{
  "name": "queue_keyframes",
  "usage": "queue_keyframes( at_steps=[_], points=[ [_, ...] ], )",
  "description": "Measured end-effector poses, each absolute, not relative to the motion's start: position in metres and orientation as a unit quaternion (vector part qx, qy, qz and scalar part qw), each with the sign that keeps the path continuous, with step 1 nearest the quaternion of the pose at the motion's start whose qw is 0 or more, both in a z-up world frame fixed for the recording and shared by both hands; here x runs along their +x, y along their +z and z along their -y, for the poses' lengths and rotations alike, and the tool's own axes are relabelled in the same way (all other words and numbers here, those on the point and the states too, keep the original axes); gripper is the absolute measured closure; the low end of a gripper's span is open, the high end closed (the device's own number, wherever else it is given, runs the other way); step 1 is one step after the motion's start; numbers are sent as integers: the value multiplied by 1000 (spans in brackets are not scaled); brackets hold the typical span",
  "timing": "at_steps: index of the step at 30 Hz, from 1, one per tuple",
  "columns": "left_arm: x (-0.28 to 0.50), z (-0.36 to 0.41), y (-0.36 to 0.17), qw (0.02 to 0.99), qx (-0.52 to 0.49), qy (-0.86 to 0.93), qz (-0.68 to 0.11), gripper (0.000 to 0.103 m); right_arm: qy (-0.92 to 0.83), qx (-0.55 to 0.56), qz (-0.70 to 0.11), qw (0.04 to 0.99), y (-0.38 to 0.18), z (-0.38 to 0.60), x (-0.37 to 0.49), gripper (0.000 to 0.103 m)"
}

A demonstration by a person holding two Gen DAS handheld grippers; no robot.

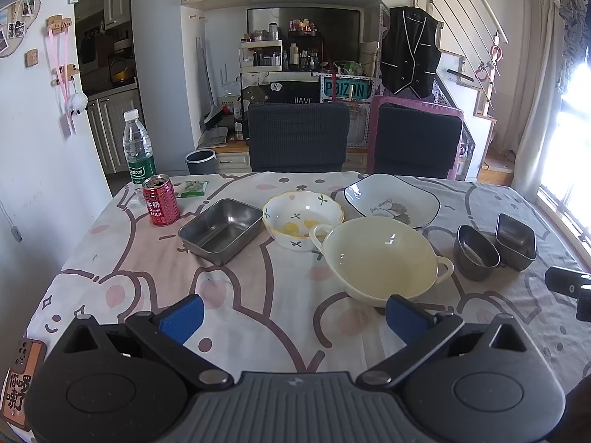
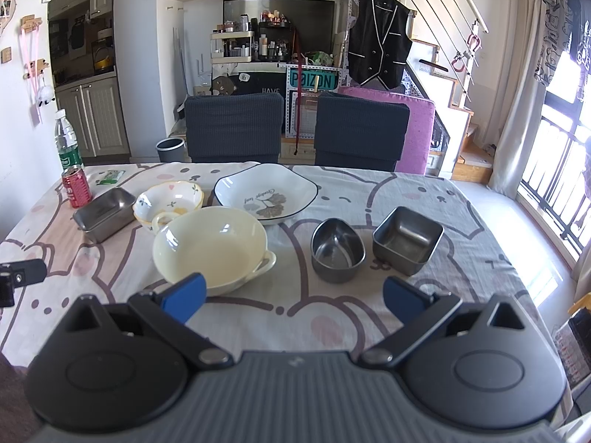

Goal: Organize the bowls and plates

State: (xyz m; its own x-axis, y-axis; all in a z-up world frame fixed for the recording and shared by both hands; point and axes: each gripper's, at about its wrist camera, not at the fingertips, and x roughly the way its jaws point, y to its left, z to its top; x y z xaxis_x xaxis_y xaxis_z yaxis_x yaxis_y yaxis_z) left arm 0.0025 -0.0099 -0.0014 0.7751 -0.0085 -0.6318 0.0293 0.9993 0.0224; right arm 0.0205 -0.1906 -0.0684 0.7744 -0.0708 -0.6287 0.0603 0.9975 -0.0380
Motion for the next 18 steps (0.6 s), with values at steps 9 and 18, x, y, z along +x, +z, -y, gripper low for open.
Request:
queue_keyframes(
  at_steps=[9, 18],
  points=[
    [3, 8, -1, 942, 14, -11, -335, 0, -35, -8, -334, 942, -68, 190, 21, 0],
    [3, 8, -1, 942, 13, -11, -335, 0, -35, -9, -335, 942, -68, 190, 21, 0]
  ],
)
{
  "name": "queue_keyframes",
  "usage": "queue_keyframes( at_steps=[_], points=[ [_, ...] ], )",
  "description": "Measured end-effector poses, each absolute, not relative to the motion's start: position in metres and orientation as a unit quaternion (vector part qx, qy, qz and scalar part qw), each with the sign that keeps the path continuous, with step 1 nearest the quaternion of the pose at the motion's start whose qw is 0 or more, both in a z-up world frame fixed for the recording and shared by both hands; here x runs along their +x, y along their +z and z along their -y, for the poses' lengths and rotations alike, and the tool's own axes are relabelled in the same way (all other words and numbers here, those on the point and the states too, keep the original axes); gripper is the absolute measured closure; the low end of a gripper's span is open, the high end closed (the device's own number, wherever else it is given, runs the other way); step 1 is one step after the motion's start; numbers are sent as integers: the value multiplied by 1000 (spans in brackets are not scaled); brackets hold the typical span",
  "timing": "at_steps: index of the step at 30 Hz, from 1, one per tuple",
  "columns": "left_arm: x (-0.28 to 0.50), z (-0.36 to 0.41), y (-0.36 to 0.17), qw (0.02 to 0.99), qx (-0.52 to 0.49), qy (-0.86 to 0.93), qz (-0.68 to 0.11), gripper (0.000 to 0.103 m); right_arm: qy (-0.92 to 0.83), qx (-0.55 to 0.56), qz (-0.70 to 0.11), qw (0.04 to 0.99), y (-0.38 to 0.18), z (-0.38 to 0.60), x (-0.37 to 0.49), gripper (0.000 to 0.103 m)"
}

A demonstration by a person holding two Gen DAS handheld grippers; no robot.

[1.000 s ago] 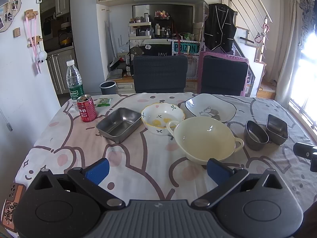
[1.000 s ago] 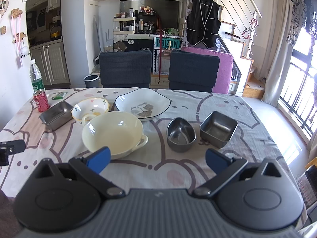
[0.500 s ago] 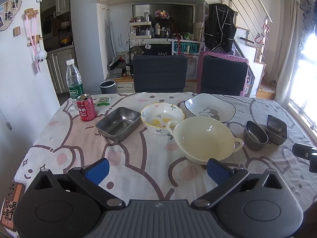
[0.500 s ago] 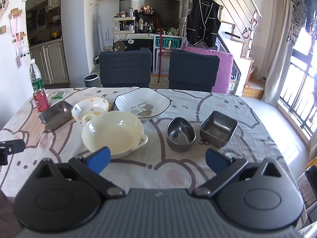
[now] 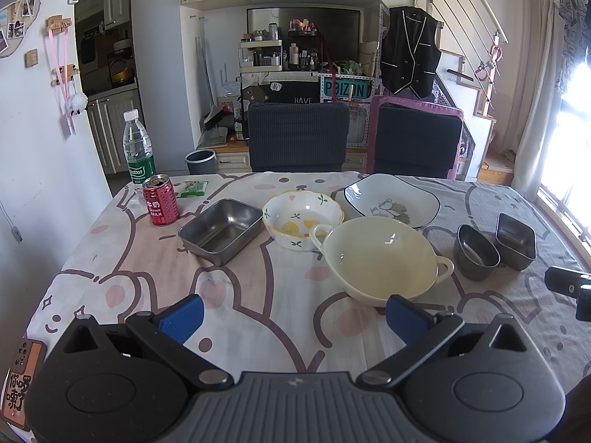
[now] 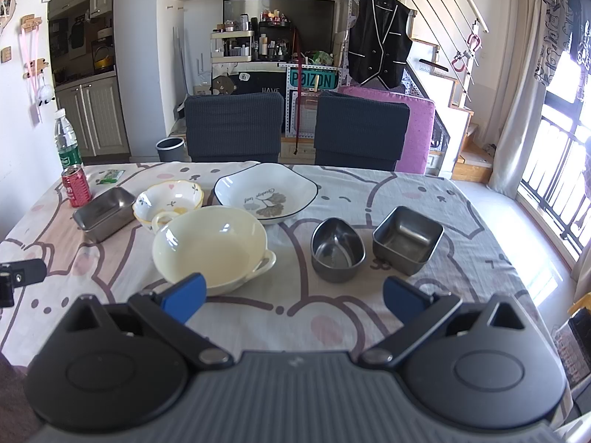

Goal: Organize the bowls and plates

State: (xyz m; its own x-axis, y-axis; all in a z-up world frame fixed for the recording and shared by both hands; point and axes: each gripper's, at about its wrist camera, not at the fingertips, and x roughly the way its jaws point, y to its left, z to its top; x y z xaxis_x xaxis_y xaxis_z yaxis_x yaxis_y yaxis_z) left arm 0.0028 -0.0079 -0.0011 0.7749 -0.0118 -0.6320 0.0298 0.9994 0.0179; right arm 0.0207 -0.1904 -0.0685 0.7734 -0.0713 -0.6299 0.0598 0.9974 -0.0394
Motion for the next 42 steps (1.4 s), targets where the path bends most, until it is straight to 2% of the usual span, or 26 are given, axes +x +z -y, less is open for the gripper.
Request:
queue_keyframes(
  at_steps=[42],
  points=[
    [0, 3, 0, 944, 9, -12, -330, 0, -36, -9, -336, 941, -69, 190, 22, 0]
  ],
)
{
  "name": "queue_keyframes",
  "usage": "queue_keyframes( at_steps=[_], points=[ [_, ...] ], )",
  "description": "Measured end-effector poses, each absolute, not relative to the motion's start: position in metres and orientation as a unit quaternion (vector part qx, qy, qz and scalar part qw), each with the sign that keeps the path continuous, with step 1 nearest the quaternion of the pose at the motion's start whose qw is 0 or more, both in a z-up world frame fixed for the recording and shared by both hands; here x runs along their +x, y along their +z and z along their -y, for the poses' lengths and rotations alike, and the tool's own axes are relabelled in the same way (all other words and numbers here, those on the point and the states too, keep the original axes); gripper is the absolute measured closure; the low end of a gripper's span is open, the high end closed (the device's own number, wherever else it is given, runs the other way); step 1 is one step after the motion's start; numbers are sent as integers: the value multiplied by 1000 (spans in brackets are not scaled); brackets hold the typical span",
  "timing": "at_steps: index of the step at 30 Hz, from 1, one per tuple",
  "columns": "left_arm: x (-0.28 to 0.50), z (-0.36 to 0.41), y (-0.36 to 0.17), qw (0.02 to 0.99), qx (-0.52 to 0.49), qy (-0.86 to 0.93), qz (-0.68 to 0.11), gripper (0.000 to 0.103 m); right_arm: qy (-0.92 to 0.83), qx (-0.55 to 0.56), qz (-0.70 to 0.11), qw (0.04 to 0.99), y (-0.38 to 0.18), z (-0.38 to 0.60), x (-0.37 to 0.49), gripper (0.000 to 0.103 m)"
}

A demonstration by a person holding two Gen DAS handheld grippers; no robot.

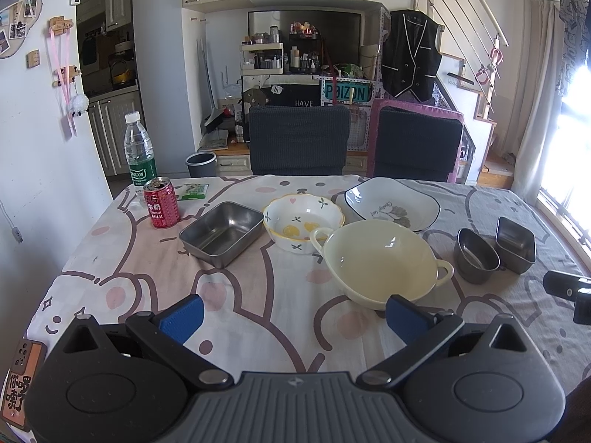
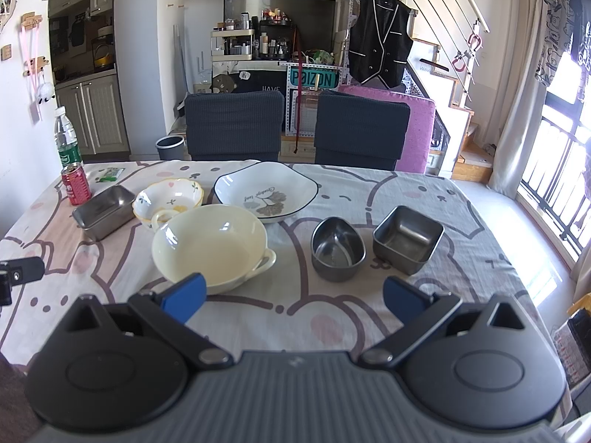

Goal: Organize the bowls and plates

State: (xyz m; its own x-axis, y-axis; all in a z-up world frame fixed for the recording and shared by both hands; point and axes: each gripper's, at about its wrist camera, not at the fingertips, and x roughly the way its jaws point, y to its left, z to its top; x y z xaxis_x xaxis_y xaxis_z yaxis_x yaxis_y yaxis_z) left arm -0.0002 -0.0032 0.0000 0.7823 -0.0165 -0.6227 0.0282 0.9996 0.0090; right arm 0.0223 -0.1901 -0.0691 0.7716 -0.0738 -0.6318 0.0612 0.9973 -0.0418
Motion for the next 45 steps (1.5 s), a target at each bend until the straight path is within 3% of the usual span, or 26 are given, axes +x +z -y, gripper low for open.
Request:
queue_keyframes(
  at_steps=[25, 45],
  points=[
    [67, 38, -6, 941, -18, -8, -337, 0, -28, -33, -346, 937, -75, 196, 79, 0],
    [208, 83, -28, 939, -47, -96, -328, 1, 73, -42, -294, 952, -94, 251, 249, 0]
  ],
)
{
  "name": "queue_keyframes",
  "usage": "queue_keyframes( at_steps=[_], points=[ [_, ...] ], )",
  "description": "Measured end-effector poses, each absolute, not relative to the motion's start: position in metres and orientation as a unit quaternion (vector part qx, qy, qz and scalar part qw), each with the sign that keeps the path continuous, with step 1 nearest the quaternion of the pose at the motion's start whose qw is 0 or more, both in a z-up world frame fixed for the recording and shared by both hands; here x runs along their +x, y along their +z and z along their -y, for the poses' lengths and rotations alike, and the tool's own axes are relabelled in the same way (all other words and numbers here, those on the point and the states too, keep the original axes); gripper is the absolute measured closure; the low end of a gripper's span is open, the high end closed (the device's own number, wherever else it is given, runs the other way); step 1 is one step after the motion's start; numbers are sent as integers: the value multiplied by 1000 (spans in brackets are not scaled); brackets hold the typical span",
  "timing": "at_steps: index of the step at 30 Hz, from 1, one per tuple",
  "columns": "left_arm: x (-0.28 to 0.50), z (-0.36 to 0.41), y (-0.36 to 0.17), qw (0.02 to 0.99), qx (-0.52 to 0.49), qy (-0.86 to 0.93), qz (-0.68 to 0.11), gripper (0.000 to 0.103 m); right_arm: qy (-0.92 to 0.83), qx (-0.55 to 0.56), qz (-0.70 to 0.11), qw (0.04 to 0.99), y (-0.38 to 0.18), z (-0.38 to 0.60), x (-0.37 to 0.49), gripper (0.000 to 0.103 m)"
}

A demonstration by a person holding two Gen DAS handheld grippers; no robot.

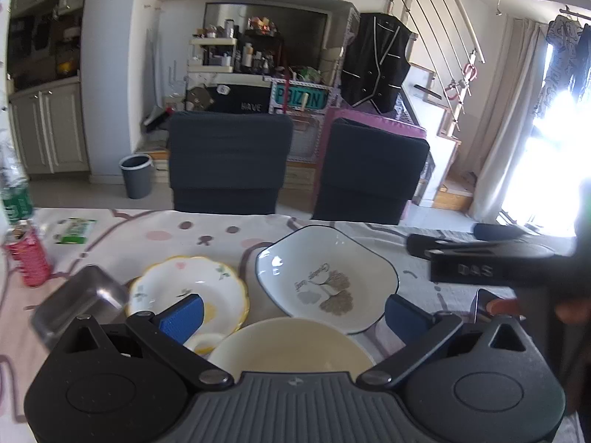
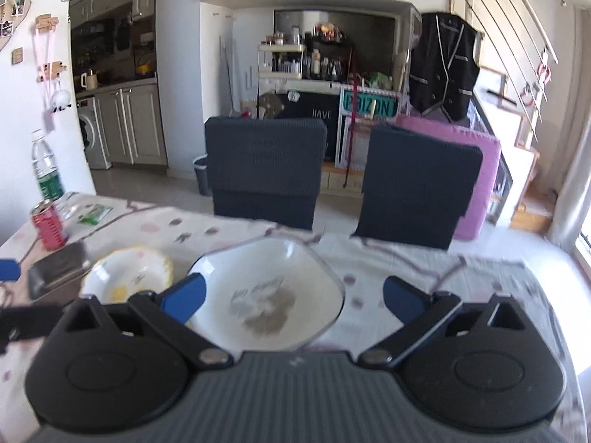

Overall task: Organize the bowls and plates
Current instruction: 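Reach both grippers to the white ginkgo plate and close them on its rim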

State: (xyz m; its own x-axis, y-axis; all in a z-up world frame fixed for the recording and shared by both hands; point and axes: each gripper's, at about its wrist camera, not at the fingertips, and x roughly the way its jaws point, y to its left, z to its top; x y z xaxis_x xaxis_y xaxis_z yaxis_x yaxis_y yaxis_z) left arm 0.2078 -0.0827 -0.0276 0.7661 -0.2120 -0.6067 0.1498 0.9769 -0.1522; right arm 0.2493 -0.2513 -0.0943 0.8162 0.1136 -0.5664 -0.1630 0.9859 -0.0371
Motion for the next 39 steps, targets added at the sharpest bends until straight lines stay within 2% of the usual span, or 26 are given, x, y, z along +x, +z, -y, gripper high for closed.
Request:
queue_keyframes(
  at_steps=[4, 9, 10, 12, 13, 15, 17, 18, 21, 25, 27, 32, 34, 39],
  points=[
    [239, 88, -42, 932, -70, -104, -341, 7, 73, -47, -335, 938, -108, 265, 300, 0],
    [278, 92, -56, 918, -102, -110, -366, 20, 89, -43, -364, 926, -122, 283, 354, 1],
    [285, 92, -60, 917, -102, -108, -370, 21, 90, -34, -376, 922, -125, 286, 363, 3],
    [294, 94, -65, 914, -99, -102, -379, 27, 106, -16, -408, 907, -133, 290, 385, 27],
    [299, 94, -68, 912, -98, -101, -385, 30, 111, -14, -421, 900, -138, 289, 393, 31],
    [306, 93, -73, 908, -102, -103, -393, 37, 108, -24, -438, 892, -149, 289, 406, 33],
    [311, 92, -78, 905, -104, -106, -399, 39, 105, -34, -449, 887, -157, 286, 415, 35],
    [312, 92, -81, 904, -102, -108, -401, 40, 110, -34, -458, 882, -162, 286, 421, 39],
    [316, 95, -87, 901, -86, -111, -410, 42, 111, -27, -485, 867, -173, 283, 436, 49],
    [322, 96, -93, 896, -77, -112, -423, 42, 100, -18, -496, 862, -187, 277, 451, 54],
    [325, 95, -95, 892, -82, -111, -430, 42, 116, 17, -498, 859, -191, 279, 451, 70],
    [334, 95, -93, 886, -79, -110, -442, 43, 101, 26, -492, 864, -189, 287, 441, 77],
    [339, 97, -91, 887, -72, -113, -441, 46, 89, 35, -493, 865, -189, 301, 435, 81],
    [355, 103, -92, 879, -72, -124, -456, 61, 66, 62, -491, 867, -190, 332, 404, 90]
  ],
)
